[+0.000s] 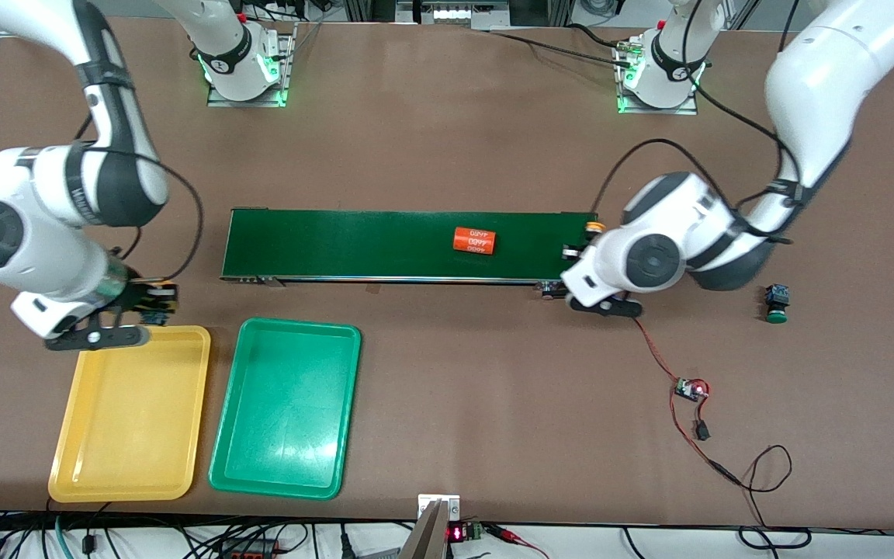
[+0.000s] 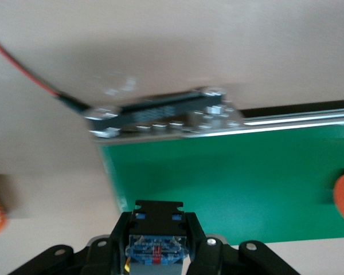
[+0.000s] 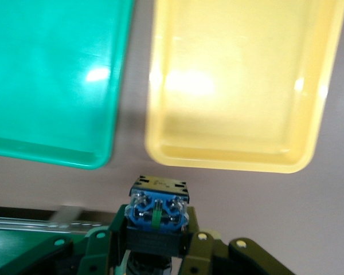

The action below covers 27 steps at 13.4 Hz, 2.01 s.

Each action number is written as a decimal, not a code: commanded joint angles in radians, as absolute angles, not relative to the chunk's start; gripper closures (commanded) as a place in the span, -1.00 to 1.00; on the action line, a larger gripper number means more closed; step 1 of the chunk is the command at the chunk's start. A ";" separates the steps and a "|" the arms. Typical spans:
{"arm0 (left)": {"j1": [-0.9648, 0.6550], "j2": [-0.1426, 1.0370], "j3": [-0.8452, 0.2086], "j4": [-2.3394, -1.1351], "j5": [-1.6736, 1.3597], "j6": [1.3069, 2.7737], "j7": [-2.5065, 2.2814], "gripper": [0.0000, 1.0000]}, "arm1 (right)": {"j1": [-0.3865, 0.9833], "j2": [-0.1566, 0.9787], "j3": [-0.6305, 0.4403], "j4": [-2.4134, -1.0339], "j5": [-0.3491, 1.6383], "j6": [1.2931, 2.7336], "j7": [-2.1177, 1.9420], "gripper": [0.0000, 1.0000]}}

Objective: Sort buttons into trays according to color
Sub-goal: 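Lower the button into the yellow tray while the left gripper places its button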

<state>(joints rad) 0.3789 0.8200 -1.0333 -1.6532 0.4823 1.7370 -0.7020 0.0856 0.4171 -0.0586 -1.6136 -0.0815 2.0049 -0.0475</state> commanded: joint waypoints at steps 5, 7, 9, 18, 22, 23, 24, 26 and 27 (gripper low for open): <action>0.313 0.834 -0.980 -1.700 0.469 1.832 -0.828 -0.99 | -0.055 0.593 -0.044 -1.497 -0.084 2.163 -0.179 0.96; 0.311 0.827 -0.983 -1.686 0.469 1.824 -0.833 -1.00 | -0.075 0.643 -0.044 -1.490 -0.086 2.226 -0.204 0.95; 0.327 0.818 -0.995 -1.675 0.469 1.819 -0.834 -1.00 | -0.081 0.676 -0.044 -1.477 -0.087 2.262 -0.209 0.93; 0.380 0.805 -0.980 -1.445 0.492 1.525 -0.741 -1.00 | -0.150 0.791 -0.046 -1.424 -0.087 2.401 -0.348 0.92; 0.462 0.810 -0.930 -1.450 0.600 1.525 -0.482 -1.00 | -0.163 0.830 -0.046 -1.420 -0.087 2.444 -0.388 0.86; 0.459 0.811 -0.892 -1.451 0.600 1.526 -0.429 -1.00 | -0.164 0.837 -0.046 -1.420 -0.087 2.444 -0.388 0.86; 0.456 0.818 -0.858 -1.457 0.600 1.532 -0.392 -1.00 | -0.164 0.839 -0.046 -1.420 -0.087 2.444 -0.387 0.86; 0.456 0.818 -0.815 -1.448 0.613 1.537 -0.358 -1.00 | -0.163 0.841 -0.046 -1.420 -0.086 2.450 -0.387 0.72; 0.459 0.816 -0.815 -1.448 0.641 1.536 -0.339 -1.00 | -0.161 0.845 -0.046 -1.420 -0.086 2.468 -0.384 0.49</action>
<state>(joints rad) 0.4705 0.8225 -0.8246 -1.4577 0.5950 1.5429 -0.3839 -0.1500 0.8277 -0.0587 -1.4495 -0.0830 2.4502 -0.3662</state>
